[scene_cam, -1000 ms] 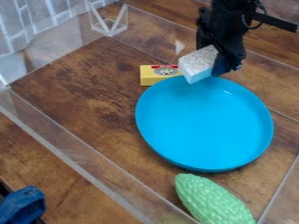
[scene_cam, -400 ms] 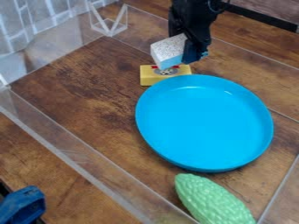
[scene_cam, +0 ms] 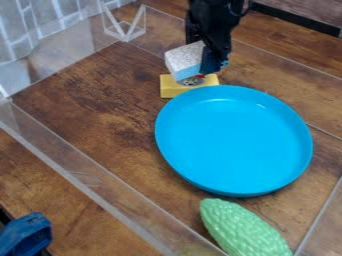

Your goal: Put the white object in the blue tray

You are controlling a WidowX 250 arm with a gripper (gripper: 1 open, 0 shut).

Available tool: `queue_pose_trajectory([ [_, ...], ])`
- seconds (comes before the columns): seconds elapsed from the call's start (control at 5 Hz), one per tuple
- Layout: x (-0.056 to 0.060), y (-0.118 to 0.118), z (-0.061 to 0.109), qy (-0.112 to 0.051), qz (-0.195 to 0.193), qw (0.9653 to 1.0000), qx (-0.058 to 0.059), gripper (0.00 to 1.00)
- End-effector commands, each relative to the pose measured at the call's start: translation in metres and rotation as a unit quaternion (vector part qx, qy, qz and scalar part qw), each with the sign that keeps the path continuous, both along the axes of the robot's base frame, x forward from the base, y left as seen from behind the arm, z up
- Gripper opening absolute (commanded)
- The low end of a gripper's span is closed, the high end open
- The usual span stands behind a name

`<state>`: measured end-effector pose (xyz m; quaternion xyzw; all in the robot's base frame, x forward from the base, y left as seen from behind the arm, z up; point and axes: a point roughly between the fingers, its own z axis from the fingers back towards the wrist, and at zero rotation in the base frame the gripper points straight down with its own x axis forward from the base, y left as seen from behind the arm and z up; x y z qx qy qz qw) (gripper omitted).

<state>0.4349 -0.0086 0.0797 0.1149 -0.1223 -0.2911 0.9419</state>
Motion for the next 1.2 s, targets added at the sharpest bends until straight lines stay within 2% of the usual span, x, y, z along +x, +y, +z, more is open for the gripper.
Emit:
queue_pose_trajectory([
  [0.0,0.001,0.012,0.048,-0.06,0.009,0.9982,-0.005,1.0],
  [1.0,0.004,0.027,0.009,-0.031,0.011,0.9994,-0.008,1.0],
])
